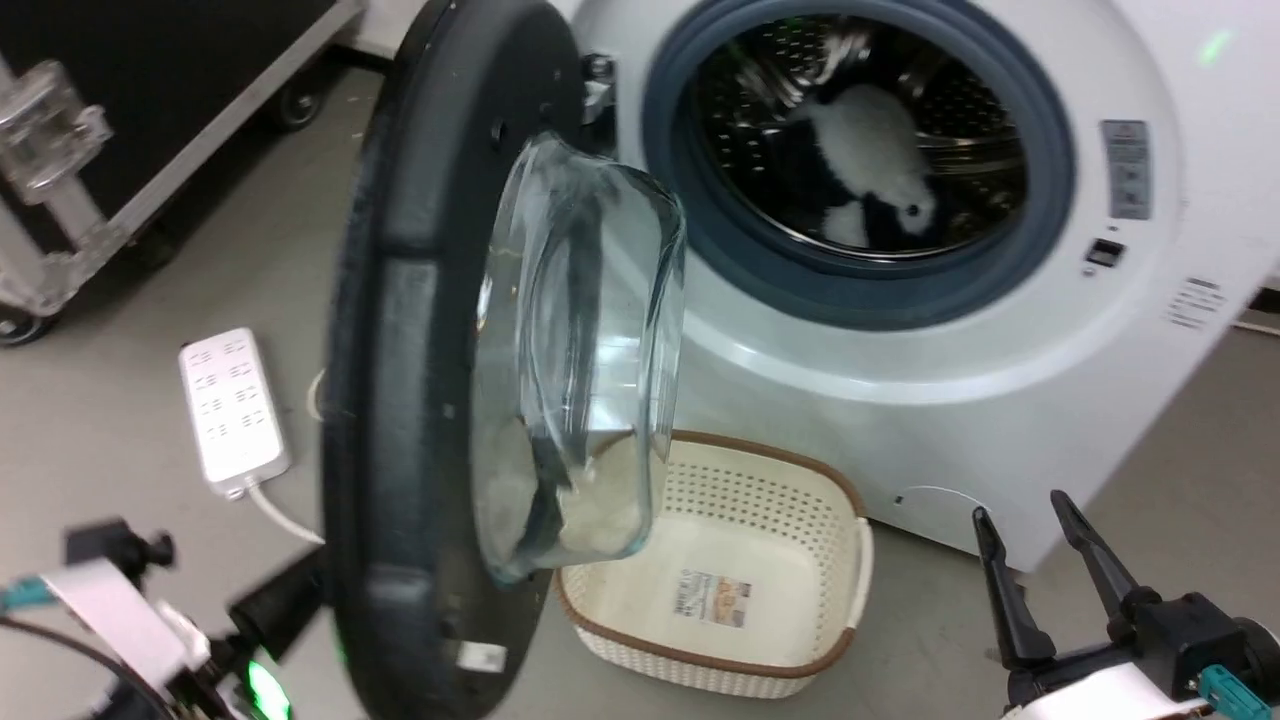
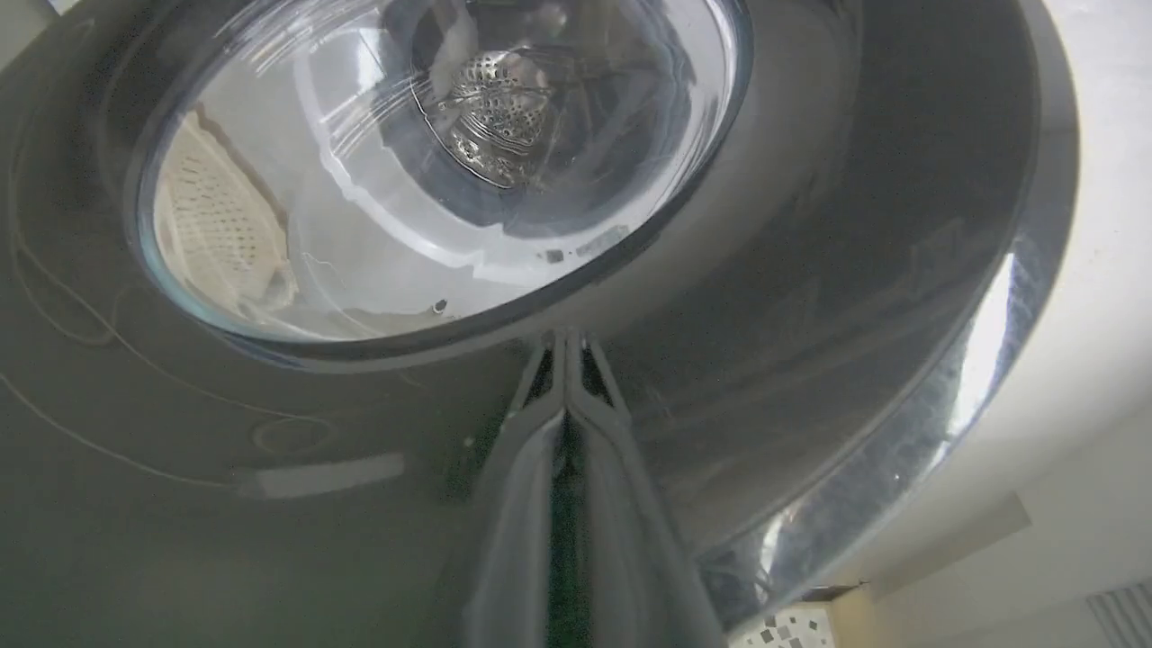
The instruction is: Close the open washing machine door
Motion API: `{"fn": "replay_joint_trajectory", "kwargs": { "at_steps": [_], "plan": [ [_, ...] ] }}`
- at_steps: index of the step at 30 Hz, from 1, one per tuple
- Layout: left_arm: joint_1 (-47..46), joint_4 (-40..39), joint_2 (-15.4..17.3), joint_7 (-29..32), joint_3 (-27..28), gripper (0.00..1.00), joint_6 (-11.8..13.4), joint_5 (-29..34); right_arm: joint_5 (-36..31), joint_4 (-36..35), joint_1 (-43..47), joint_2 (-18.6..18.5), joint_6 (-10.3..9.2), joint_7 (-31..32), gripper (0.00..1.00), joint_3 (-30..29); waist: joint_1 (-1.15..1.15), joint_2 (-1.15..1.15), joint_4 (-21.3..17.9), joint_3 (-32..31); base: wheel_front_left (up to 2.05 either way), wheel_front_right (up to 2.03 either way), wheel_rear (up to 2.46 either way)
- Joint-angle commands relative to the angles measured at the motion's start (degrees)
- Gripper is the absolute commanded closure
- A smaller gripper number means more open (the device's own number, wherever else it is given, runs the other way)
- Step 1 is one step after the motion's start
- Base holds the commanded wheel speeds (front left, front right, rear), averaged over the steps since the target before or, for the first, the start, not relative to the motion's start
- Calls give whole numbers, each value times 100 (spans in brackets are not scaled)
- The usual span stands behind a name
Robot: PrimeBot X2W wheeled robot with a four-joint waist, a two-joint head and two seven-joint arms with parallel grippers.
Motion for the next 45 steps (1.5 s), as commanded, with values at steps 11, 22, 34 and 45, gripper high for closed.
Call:
{"fn": "replay_joint_trajectory", "kwargs": {
  "at_steps": [11, 22, 34, 45],
  "plan": [
    [1009, -320, -20, -1788, -2369, 100, -397, -1770, -56, -88, -66, -141, 5, -12, 0, 1, 1, 0, -1260, 407, 0, 0, 0],
    [-51, 378, -21, -3554, -3613, 100, -1095, -2410, 12, -80, -352, -157, 5, -12, 0, -23, 1, 0, -2643, 1107, 0, 0, 0],
    [-1924, 1602, -21, -4947, -4100, 100, -1187, -2428, 34, 29, -630, -21, 5, -24, 0, 183, 1, 0, -3268, 1448, 0, 0, 0],
    [-1680, 1565, 13, -5488, -4026, 70, -1190, -1803, 190, -107, -454, 6, 5, -25, 0, 160, 1, 0, -2968, 1005, 0, 0, 0]
  ]
}}
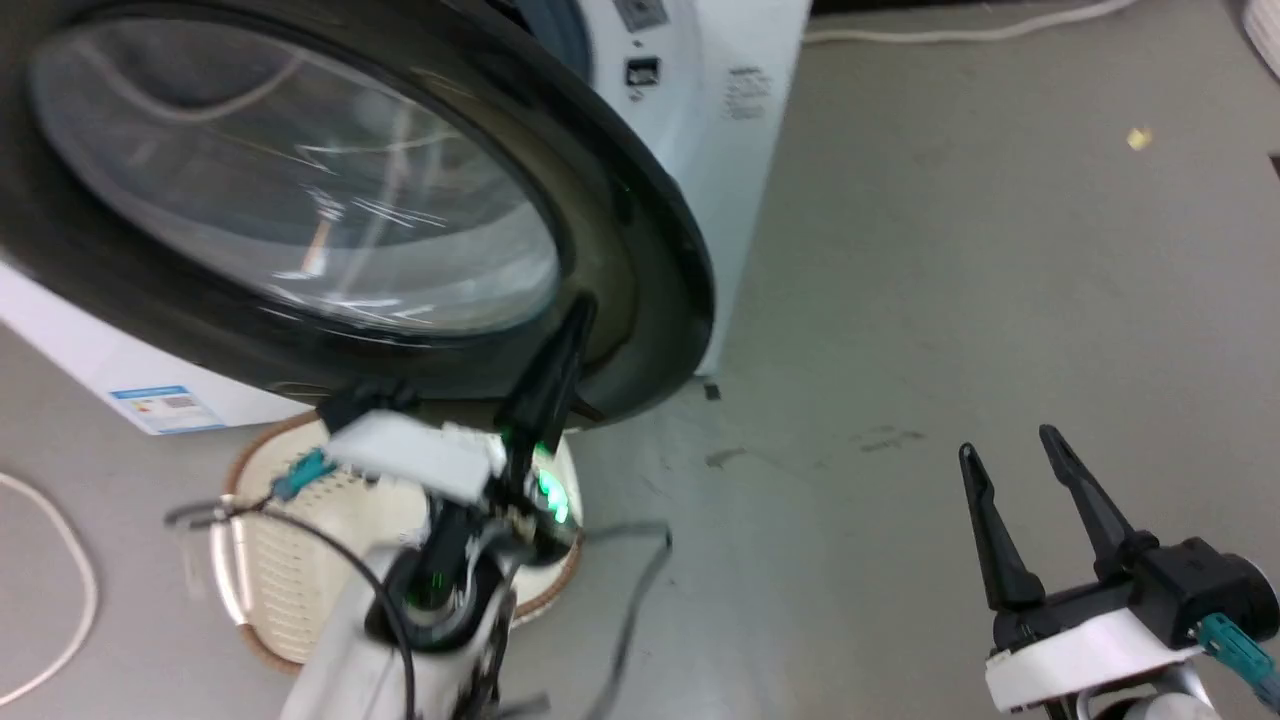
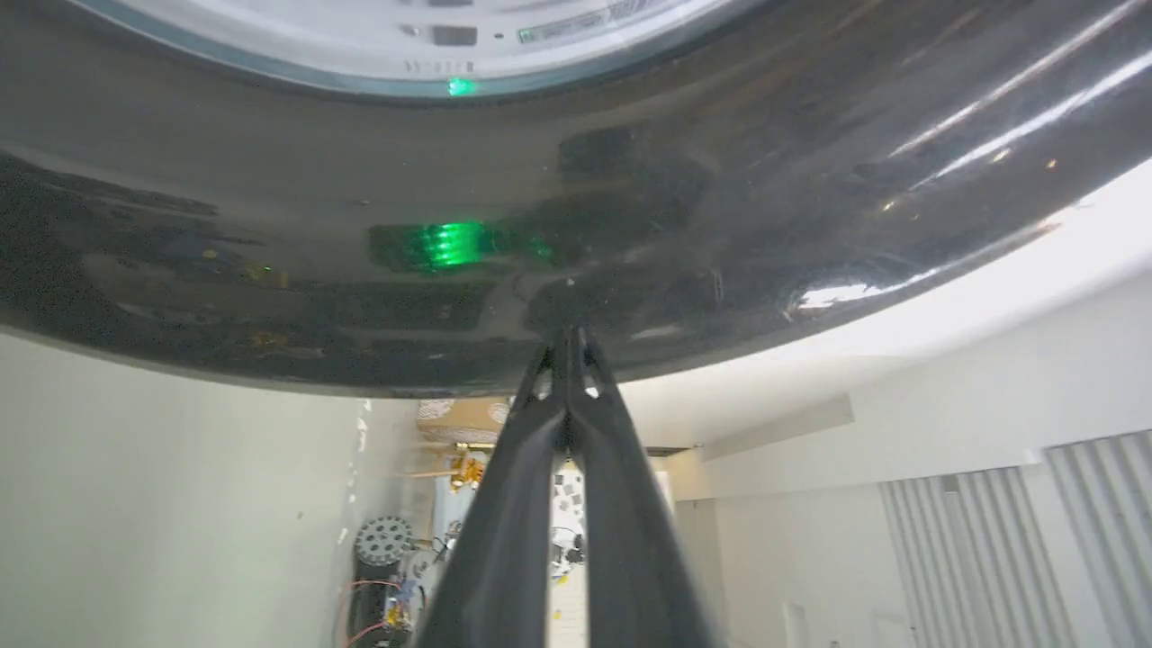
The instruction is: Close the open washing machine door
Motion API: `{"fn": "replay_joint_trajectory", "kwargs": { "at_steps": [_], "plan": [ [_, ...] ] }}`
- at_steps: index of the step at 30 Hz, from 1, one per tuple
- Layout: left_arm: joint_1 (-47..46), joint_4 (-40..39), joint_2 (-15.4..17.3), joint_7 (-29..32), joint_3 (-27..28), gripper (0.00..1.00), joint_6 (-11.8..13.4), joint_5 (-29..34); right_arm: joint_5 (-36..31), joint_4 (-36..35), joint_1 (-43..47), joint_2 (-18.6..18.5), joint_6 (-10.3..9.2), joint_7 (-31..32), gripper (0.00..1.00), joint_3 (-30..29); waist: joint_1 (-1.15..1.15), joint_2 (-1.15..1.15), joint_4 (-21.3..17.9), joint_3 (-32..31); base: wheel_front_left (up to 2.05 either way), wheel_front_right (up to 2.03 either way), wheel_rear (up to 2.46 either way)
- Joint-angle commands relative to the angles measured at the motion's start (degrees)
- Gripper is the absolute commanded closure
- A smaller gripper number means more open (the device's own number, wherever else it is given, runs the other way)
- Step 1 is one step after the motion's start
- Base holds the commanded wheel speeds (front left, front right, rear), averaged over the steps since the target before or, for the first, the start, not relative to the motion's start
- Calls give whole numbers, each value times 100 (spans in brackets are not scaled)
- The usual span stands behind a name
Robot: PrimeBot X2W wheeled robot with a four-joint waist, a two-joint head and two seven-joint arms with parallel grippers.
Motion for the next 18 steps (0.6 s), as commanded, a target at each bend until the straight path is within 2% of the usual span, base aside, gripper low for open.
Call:
{"fn": "replay_joint_trajectory", "kwargs": {
  "at_steps": [1, 2, 4, 5, 7, 10, 12, 14, 18],
  "plan": [
    [265, -86, 82, -40, -18, 9, -25, 272, 63, -26, 93, 16, 5, -25, 0, -26, 0, 0, 217, -216, 0, 0, 0],
    [399, -158, 148, -79, -31, 0, -25, 464, 98, -35, 131, 19, 5, -25, 0, -51, 0, 0, 290, -292, 0, 0, 0],
    [675, -337, 315, -225, -55, 0, -26, 888, 122, -76, 217, 23, 5, -25, 0, -102, 0, 0, 450, -436, 0, 0, 0],
    [1076, -687, 650, -587, -116, 0, -26, 1610, 150, -159, 349, 25, 5, -26, 0, -153, 0, 0, 692, -647, 0, 0, 0],
    [1311, -891, 961, -1009, -167, 0, -26, 2256, 201, -239, 427, 33, 5, -26, 0, -175, 0, 0, 848, -783, 0, 0, 0],
    [1621, -976, 1538, -1790, -441, 0, -26, 3620, 220, -410, 549, 11, 5, -26, 0, -121, 0, 0, 1063, -963, 0, 0, 0],
    [1805, -957, 1635, -2024, -363, 0, -26, 4214, 250, -494, 636, 22, 5, -26, 0, -133, 0, 0, 1205, -1055, 0, 0, 0],
    [1945, -965, 1626, -2084, -37, 0, 18, 4964, 269, -520, 721, 34, 5, -26, 0, -126, 0, 0, 1335, -1127, 0, 0, 0],
    [2277, -1311, 1349, -2092, 670, 0, 402, 7114, 264, -516, 832, 43, 5, -26, 0, -42, 0, 0, 1544, -1212, 0, 0, 0]
  ]
}}
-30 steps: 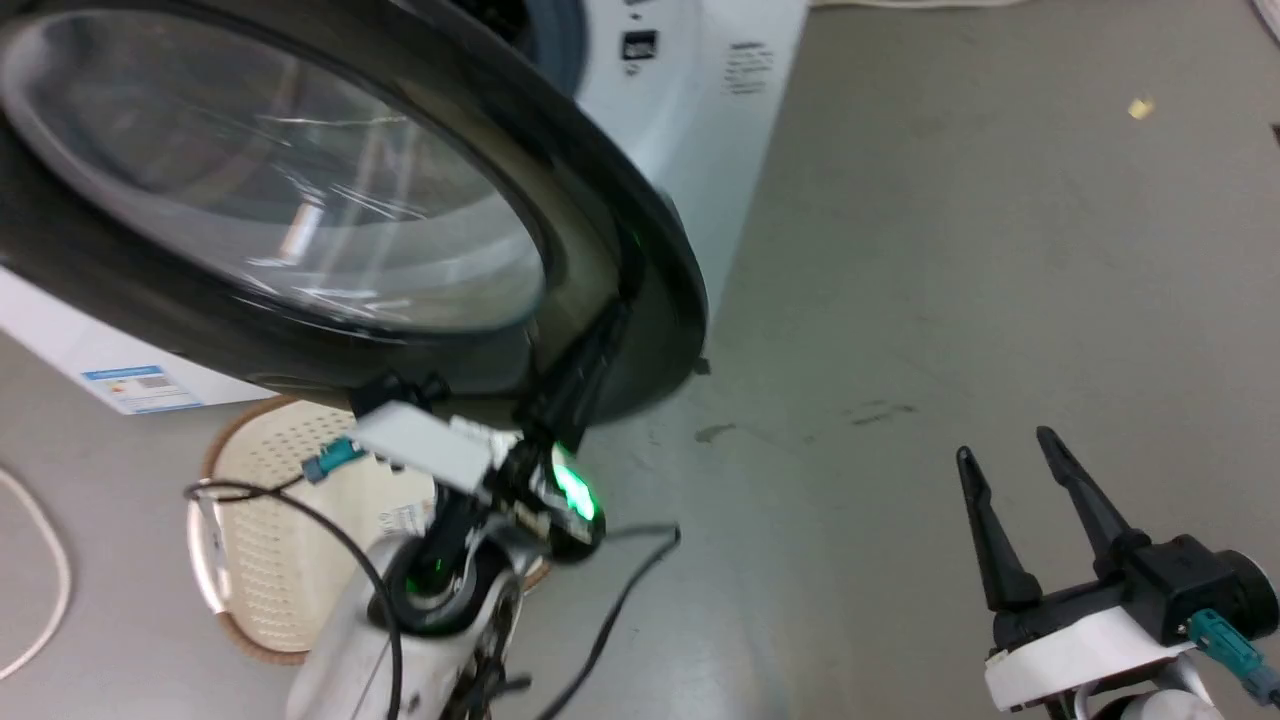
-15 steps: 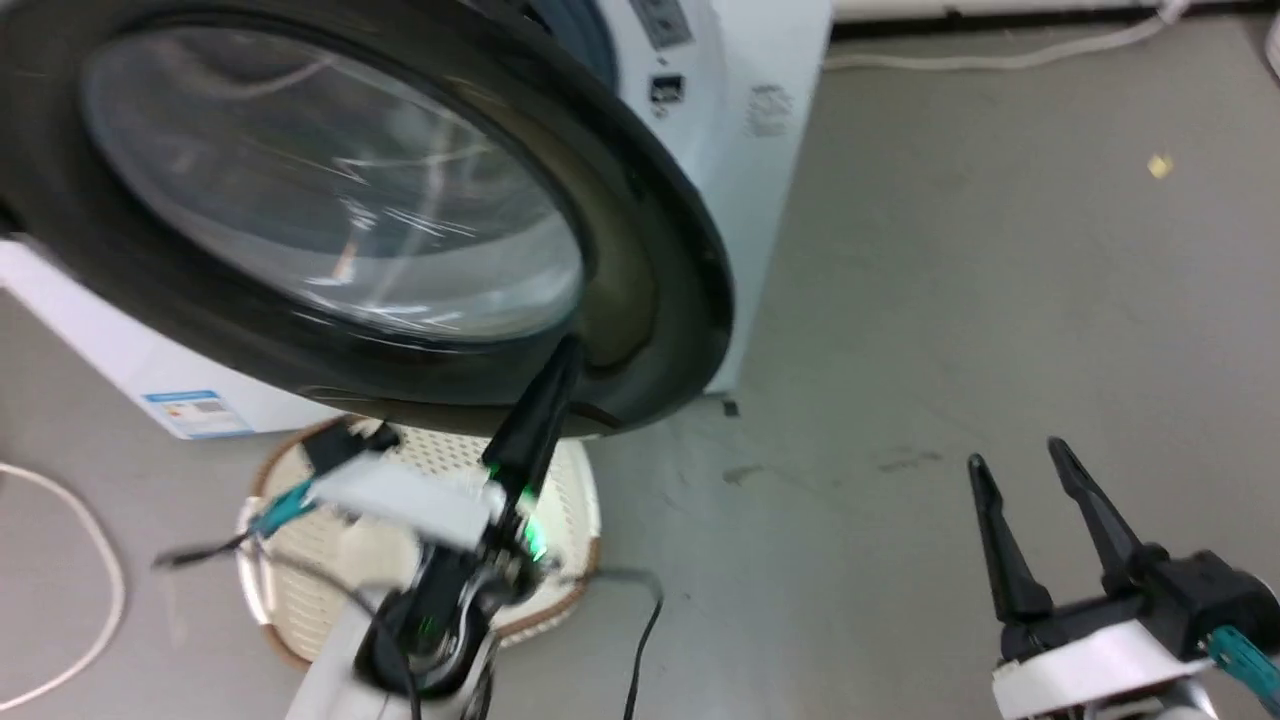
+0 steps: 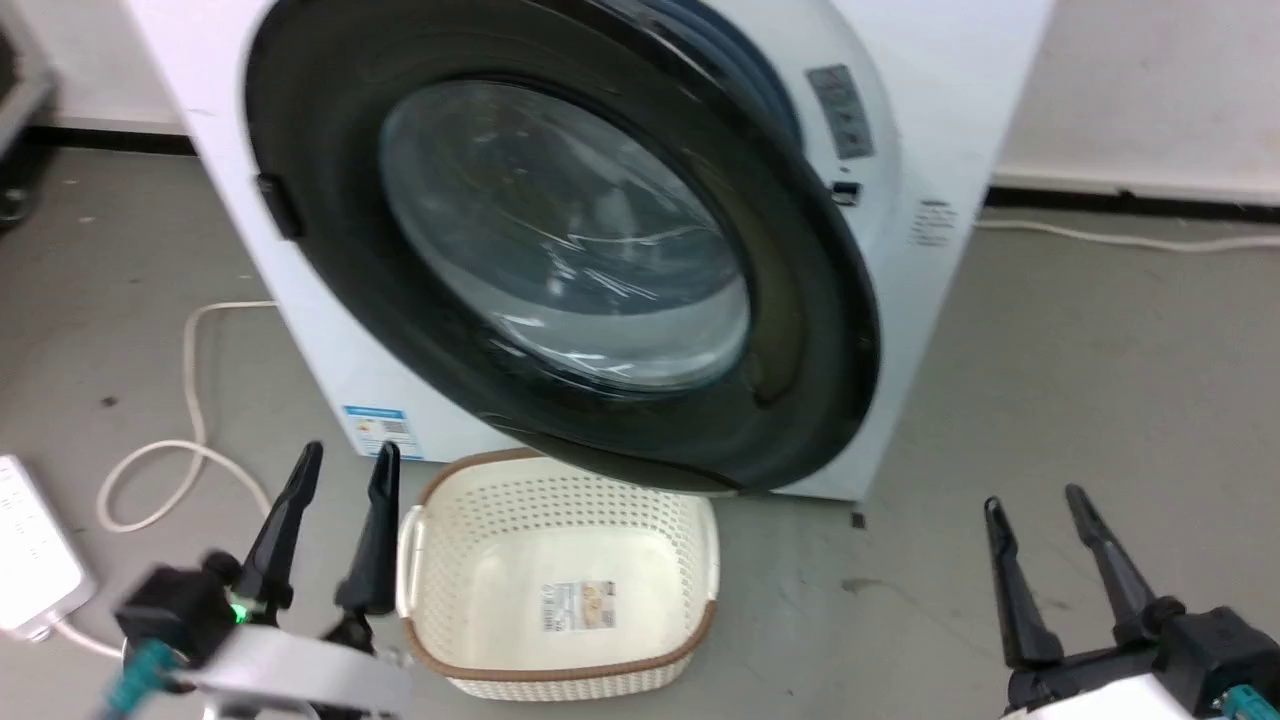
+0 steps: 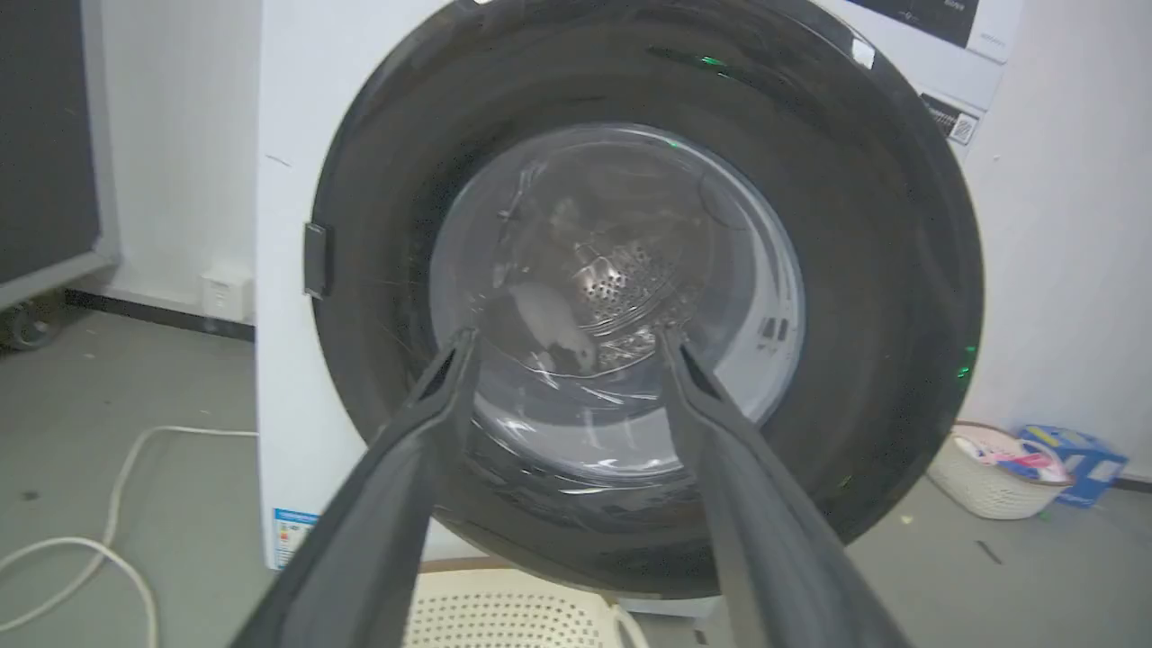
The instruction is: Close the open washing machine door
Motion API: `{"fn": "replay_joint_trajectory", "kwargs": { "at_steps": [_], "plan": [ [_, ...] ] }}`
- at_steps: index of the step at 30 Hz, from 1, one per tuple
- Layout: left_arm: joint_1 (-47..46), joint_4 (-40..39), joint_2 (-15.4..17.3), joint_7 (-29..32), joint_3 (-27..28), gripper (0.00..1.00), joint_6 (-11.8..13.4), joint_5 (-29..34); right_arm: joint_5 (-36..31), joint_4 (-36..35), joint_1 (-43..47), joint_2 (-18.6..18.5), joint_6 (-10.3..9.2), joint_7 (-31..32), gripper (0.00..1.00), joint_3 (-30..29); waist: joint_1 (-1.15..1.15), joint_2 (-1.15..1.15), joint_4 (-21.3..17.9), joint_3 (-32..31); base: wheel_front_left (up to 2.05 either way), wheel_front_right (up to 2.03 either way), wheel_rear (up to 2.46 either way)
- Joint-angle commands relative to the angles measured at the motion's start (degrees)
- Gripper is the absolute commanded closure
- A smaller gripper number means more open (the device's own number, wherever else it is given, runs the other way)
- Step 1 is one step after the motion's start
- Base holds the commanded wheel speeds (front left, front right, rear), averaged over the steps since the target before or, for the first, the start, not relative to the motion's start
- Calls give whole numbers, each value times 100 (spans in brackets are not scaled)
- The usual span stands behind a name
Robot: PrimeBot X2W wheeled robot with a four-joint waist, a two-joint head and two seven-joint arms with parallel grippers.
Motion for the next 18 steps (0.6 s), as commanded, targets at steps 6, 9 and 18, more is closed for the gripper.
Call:
{"fn": "replay_joint_trajectory", "kwargs": {
  "at_steps": [6, 9, 18],
  "plan": [
    [737, -335, -595, -28, 216, 0, 257, 2158, -150, 54, 181, -38, 5, -26, 0, 201, 1, 0, 347, -190, 0, 0, 0],
    [932, -375, -715, -28, 196, 0, 263, 2613, -211, 116, 180, -35, 5, -26, 0, 279, 1, 0, 398, -199, 0, 0, 0],
    [944, -274, -867, -29, 220, 0, 110, 3037, -146, 185, 137, -28, 5, -26, 100, 421, 1, 0, 578, -55, 0, 0, 0]
  ]
}}
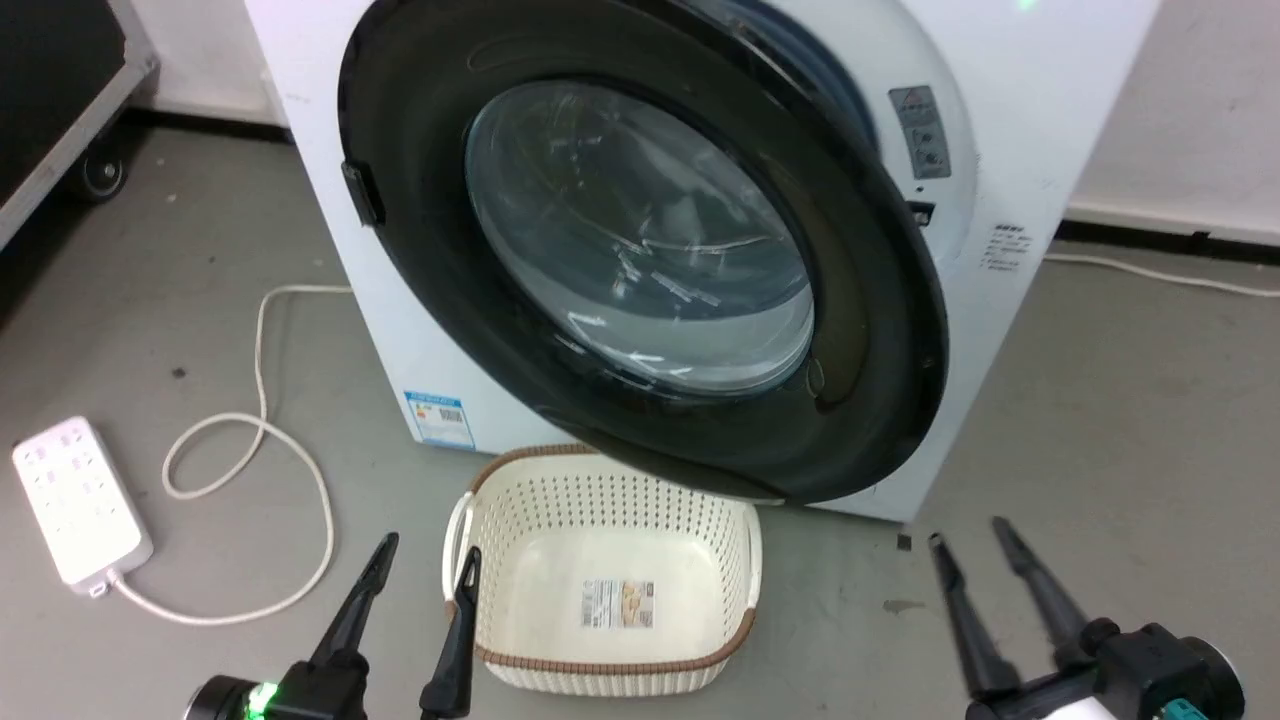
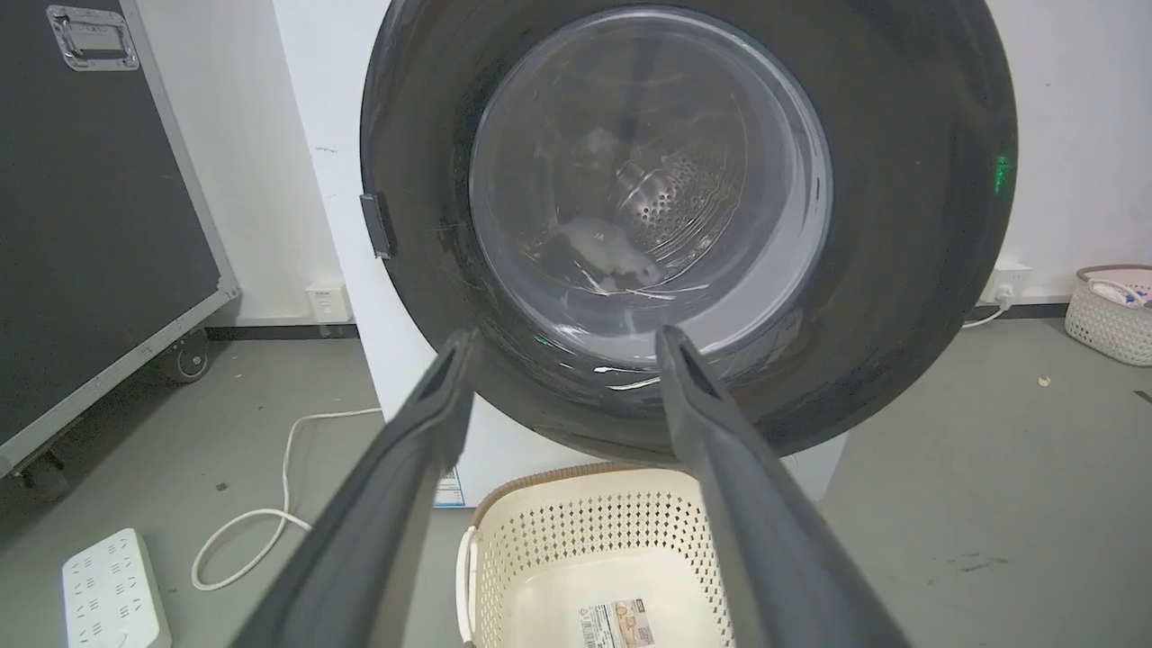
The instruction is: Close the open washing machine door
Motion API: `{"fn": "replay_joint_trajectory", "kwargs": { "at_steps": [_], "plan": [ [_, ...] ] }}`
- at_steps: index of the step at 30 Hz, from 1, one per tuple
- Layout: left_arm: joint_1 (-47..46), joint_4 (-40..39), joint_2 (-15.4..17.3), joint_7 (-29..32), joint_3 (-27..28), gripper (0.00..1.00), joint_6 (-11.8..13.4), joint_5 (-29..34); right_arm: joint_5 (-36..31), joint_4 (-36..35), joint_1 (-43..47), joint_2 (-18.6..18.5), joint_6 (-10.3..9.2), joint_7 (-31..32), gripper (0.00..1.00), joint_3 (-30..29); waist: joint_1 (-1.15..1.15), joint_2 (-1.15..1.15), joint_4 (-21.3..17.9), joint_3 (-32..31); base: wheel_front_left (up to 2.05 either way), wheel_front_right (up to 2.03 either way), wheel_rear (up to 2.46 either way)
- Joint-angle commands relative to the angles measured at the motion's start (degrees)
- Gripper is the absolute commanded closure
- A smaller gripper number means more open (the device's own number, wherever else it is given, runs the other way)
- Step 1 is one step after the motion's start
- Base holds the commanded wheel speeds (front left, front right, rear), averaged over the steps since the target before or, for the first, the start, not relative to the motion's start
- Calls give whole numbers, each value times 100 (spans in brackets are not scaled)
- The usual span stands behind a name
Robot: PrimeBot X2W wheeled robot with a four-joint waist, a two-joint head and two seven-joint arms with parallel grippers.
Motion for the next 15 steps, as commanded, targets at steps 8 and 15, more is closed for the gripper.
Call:
{"fn": "replay_joint_trajectory", "kwargs": {
  "at_steps": [8, 15],
  "plan": [
    [-435, 43, -139, -26, 27, 0, -56, 191, 265, 11, -701, -543, 5, 182, 100, 697, 0, 0, 228, 702, 0, 0, 0],
    [-793, 86, -318, -26, -86, 0, -52, 244, 747, 265, -1961, -1152, 5, 714, 100, 1124, 0, 0, 469, 1372, 0, 0, 0]
  ]
}}
